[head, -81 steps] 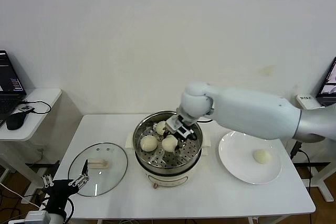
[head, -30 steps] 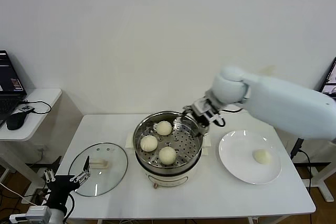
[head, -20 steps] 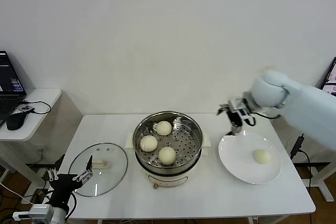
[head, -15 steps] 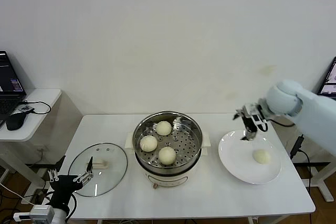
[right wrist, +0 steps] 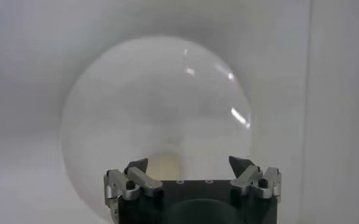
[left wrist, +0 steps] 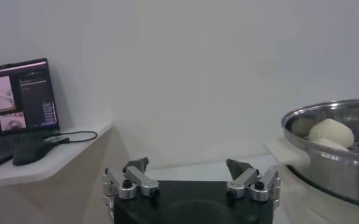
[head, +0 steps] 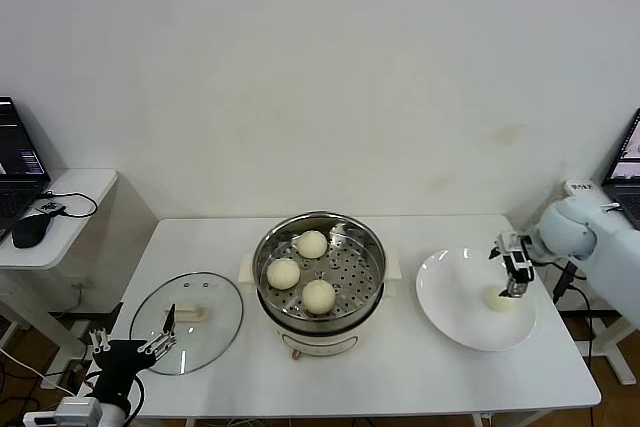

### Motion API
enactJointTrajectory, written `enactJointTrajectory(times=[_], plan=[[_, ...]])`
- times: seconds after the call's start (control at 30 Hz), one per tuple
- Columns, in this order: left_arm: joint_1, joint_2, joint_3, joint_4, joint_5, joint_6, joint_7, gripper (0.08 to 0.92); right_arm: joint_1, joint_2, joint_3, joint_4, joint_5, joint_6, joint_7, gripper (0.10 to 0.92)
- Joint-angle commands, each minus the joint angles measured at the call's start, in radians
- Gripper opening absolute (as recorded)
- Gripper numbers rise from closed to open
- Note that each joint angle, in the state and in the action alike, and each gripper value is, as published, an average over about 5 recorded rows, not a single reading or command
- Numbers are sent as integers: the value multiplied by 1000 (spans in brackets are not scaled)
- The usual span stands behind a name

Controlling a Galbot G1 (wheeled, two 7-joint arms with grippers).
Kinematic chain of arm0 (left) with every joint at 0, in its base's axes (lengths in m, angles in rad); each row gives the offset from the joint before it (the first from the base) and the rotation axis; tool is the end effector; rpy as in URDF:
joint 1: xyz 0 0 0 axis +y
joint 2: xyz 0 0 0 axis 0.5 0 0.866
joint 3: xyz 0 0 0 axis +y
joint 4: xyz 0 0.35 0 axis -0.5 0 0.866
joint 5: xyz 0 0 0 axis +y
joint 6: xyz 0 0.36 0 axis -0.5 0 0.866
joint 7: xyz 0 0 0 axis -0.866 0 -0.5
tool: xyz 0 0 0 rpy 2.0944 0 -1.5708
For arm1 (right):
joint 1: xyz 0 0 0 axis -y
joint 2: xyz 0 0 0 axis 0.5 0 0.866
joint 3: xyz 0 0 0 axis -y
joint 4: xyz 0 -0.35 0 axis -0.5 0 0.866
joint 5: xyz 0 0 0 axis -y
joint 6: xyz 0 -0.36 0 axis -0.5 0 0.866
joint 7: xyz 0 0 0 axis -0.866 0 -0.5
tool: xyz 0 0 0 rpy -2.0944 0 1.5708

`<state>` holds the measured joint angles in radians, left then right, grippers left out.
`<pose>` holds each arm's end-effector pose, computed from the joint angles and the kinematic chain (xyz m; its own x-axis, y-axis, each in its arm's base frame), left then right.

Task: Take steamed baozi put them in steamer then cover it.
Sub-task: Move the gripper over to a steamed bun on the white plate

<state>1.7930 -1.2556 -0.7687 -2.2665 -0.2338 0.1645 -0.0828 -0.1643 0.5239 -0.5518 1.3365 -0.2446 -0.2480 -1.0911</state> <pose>0.1341 0.1007 -0.2499 -0.9828 -0.0868 0.1627 -0.0577 0.9828 0.1754 0.4793 -0.2213 -0.1785 -0.2821 0.0069 0.9594 -0.9592 0.0177 -0.2822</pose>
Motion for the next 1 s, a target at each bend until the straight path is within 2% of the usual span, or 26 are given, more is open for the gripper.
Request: enactJointTrajectory(times=[0.03,0.77,1.0], plan=[[4,-1,0,-2,3,0,0,823,-131,44,104,-114,-80,9,2,823],[3,-3,-4,8,2,0,1,823,-117,176,113,-233,-144,14,20,815],[-1,-4,-2,18,0,-1,1,823,-114,167,113,-224,-150,3,9,713]])
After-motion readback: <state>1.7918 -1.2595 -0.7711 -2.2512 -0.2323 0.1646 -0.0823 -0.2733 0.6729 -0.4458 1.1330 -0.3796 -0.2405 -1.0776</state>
